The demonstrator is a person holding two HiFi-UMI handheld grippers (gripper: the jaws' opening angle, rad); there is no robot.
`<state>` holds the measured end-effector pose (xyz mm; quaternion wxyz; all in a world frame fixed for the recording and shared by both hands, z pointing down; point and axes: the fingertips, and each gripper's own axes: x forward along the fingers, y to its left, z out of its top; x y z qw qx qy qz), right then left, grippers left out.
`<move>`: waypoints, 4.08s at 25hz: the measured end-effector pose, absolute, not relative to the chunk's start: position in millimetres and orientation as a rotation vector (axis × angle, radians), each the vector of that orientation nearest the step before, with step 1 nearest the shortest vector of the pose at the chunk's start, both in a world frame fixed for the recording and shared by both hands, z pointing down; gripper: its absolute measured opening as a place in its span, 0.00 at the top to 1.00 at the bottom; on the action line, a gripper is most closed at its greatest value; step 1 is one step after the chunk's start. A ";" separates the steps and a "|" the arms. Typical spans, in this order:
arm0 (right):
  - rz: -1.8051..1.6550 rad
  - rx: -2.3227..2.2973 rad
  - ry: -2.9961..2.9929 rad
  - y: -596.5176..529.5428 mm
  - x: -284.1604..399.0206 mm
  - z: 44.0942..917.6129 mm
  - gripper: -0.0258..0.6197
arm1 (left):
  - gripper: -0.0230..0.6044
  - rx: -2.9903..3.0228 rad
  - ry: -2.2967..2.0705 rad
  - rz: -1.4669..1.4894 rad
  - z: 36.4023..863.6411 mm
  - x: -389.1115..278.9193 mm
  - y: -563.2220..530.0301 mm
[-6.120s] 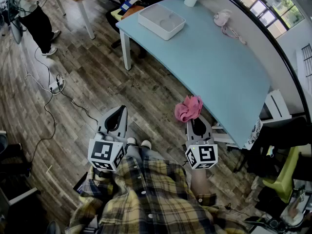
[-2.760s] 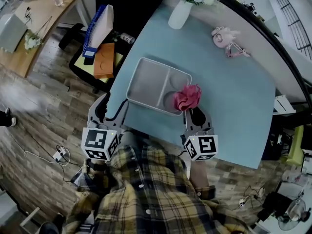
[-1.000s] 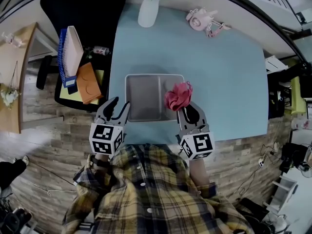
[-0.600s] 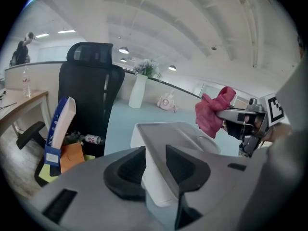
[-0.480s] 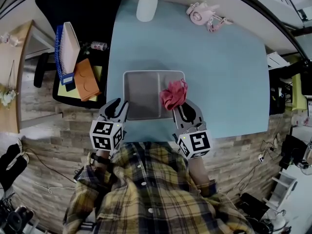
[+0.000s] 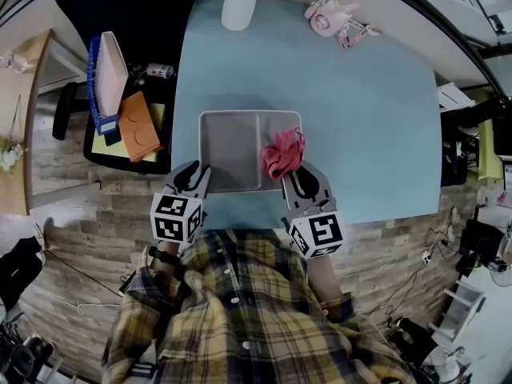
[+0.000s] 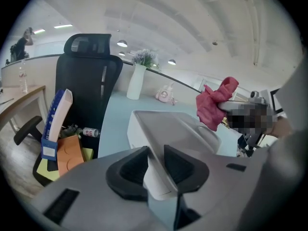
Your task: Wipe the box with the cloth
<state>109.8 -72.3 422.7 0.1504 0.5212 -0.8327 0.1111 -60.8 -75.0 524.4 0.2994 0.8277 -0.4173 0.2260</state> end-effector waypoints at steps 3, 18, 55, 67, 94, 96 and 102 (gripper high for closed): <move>0.318 1.483 -2.396 -70.9 108.6 424.2 0.90 | 0.81 2.205 -1.125 0.604 524.1 -60.6 -74.5; 0.179 1.258 -2.478 -94.5 74.3 422.8 0.90 | 0.81 2.209 -1.166 0.585 523.2 -59.8 -74.2; -0.010 0.525 -2.236 -169.8 -45.6 512.2 0.90 | 0.82 2.202 -1.231 0.525 522.7 -61.3 -73.8; 0.038 0.577 -2.165 -174.6 0.8 514.6 0.90 | 0.82 2.202 -1.238 0.528 523.2 -62.4 -74.6; 0.120 0.832 -2.018 -168.4 138.8 516.5 0.90 | 0.81 2.208 -1.210 0.496 523.1 -62.2 -74.5; 0.137 0.852 -2.019 -167.8 144.7 515.4 0.90 | 0.81 2.209 -1.208 0.497 523.1 -62.0 -74.7; 0.156 0.940 -1.993 -165.1 168.8 511.0 0.90 | 0.81 2.212 -1.205 0.490 523.1 -62.4 -74.9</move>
